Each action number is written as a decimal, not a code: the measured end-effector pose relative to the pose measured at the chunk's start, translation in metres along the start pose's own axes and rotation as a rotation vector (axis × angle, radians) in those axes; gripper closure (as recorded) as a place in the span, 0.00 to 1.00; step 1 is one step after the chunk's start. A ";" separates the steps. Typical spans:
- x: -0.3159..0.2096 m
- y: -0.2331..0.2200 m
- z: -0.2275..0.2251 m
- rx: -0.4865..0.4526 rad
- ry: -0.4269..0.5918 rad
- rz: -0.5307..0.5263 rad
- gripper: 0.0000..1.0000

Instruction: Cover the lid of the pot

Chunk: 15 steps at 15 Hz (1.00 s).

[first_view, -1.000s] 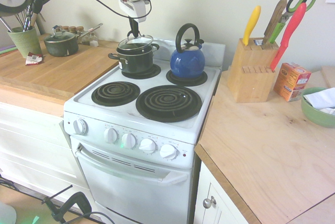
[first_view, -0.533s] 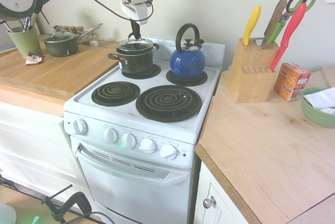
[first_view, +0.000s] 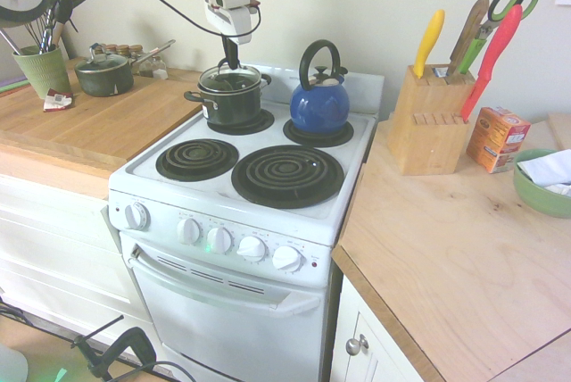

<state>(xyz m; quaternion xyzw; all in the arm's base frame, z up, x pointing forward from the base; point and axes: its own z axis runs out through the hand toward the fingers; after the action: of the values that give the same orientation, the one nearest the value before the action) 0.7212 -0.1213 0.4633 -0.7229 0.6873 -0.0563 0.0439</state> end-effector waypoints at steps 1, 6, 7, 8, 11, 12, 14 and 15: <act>0.002 0.003 0.000 -0.004 0.003 0.002 1.00; -0.002 0.015 -0.002 -0.014 0.006 -0.006 1.00; -0.007 0.014 0.002 -0.009 0.013 -0.017 1.00; -0.011 0.013 0.005 -0.004 0.028 -0.029 1.00; -0.013 0.012 0.008 0.003 0.045 -0.042 1.00; -0.014 0.012 0.008 0.004 0.045 -0.044 0.00; -0.014 0.012 0.008 0.006 0.046 -0.055 0.00; -0.014 0.013 0.008 0.008 0.047 -0.058 0.00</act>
<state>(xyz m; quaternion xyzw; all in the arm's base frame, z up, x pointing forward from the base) 0.7093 -0.1077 0.4531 -0.7408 0.6666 -0.0775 0.0289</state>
